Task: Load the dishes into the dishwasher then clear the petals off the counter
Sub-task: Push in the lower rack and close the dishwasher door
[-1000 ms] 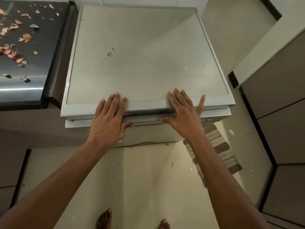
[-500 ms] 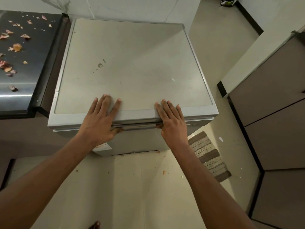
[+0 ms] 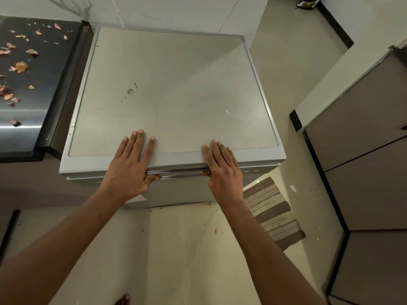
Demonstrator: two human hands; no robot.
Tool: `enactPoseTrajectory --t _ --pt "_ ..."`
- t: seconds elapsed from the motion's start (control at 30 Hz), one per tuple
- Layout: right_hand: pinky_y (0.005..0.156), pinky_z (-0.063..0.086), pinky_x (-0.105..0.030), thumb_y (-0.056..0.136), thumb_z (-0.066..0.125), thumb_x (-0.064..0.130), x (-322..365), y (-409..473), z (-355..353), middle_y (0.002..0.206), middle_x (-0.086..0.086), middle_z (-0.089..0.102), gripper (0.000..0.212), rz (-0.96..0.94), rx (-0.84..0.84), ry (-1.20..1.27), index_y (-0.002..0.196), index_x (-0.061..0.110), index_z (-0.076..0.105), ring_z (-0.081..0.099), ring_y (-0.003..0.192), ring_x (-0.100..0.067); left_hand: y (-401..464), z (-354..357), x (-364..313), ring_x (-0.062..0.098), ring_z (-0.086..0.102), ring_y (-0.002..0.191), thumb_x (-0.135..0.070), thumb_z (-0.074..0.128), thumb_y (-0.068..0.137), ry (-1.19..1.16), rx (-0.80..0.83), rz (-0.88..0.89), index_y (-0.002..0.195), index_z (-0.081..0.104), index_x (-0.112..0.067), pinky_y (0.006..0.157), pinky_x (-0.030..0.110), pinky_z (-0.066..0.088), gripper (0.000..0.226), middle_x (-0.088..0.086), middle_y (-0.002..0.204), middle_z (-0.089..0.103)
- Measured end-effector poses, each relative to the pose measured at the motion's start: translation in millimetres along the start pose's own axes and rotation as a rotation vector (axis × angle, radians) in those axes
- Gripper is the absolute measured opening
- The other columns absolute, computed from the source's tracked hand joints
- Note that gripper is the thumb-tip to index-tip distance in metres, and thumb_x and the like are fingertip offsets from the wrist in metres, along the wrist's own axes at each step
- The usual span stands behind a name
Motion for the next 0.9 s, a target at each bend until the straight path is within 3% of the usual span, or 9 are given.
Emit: enactPoseTrajectory --t 0.13,0.33,0.57,0.8,0.9 --pt "0.122 0.034 -0.043 0.086 0.067 -0.004 -3.5 1.1 1.8 0.153 -0.012 0.053 0.067 -0.028 -0.057 -0.043 0.149 0.014 0.053 0.047 0.144 -0.029 0.0 3.8 -0.2 0.043 0.008 0.154 -0.069 0.04 0.09 -0.007 -0.032 -0.001 0.16 0.015 -0.005 0.125 0.055 0.015 0.099 0.029 0.164 0.007" --pt "0.118 0.039 -0.045 0.089 0.062 -0.007 -3.8 0.2 3.9 0.148 -0.012 0.058 0.059 -0.033 -0.125 -0.035 0.145 0.013 0.059 0.051 0.141 -0.029 -1.8 4.9 -1.6 0.042 0.011 0.154 -0.062 0.065 0.084 -0.018 -0.037 -0.023 0.16 0.018 -0.007 0.124 0.055 0.017 0.105 0.028 0.164 0.011" --pt "0.119 0.039 -0.048 0.081 0.07 -0.01 1.0 3.7 3.2 0.149 -0.014 0.057 0.069 0.019 -0.037 0.018 0.145 0.012 0.058 0.051 0.141 -0.031 0.0 1.5 -0.9 0.038 0.002 0.155 -0.07 0.05 0.088 0.029 0.058 -0.039 0.162 0.001 -0.011 0.125 0.053 0.014 0.106 0.026 0.166 0.002" --pt "0.126 0.027 -0.048 0.08 0.076 -0.007 8.4 7.6 -6.0 0.156 -0.015 0.047 0.079 0.118 0.151 0.089 0.152 0.012 0.049 0.04 0.149 -0.031 3.1 -14.2 -4.4 0.034 -0.019 0.153 -0.071 0.04 0.094 0.011 0.25 -0.102 0.157 -0.024 -0.019 0.126 0.051 -0.001 0.104 0.019 0.165 -0.023" --pt "0.128 0.011 -0.046 0.091 0.065 -0.002 13.2 10.9 -21.2 0.167 -0.016 0.026 0.079 0.153 0.361 0.096 0.161 0.011 0.031 0.02 0.157 -0.032 -0.2 -31.2 -16.2 0.032 -0.024 0.152 -0.072 0.025 0.097 -0.024 0.371 -0.175 0.155 -0.027 -0.015 0.126 0.049 -0.004 0.097 0.017 0.162 -0.03"
Point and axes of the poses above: each hand's wrist, its own y-axis towards the middle knuckle, its own z-axis out of the palm, x = y × z, the point moved 3 cm from there along y, towards the middle knuckle
